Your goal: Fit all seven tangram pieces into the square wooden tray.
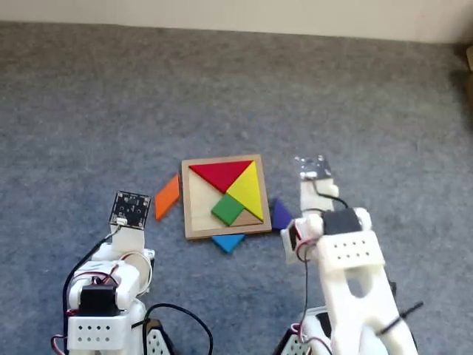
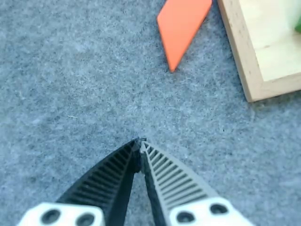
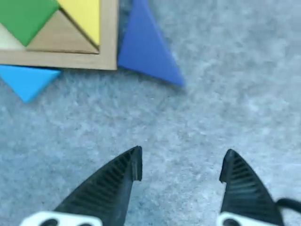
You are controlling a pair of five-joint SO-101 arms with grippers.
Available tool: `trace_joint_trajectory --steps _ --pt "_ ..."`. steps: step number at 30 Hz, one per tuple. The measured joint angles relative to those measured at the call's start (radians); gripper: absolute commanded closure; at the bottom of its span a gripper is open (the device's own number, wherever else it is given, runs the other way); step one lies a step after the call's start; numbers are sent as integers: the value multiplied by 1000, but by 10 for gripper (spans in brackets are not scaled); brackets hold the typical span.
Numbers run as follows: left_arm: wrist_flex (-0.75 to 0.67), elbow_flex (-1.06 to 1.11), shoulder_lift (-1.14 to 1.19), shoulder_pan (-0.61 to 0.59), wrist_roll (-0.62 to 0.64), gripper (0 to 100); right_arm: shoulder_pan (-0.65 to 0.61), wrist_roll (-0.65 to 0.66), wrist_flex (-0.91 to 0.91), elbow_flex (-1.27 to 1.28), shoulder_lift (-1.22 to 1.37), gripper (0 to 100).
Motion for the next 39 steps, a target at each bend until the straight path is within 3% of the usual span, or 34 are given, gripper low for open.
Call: trace_joint_trajectory --steps 8,18,27,32,39 --pt "0 0 0 0 0 993 86 0 -2 173 -267 735" --pt "0 0 0 0 0 989 178 0 -264 525 -603 737" --pt "5 -34 0 2 0 993 181 0 -287 669 -862 993" --pt "6 -167 0 0 0 993 181 0 -287 690 -1008 995" --pt "6 -324 0 2 0 989 198 0 -287 690 -1016 995"
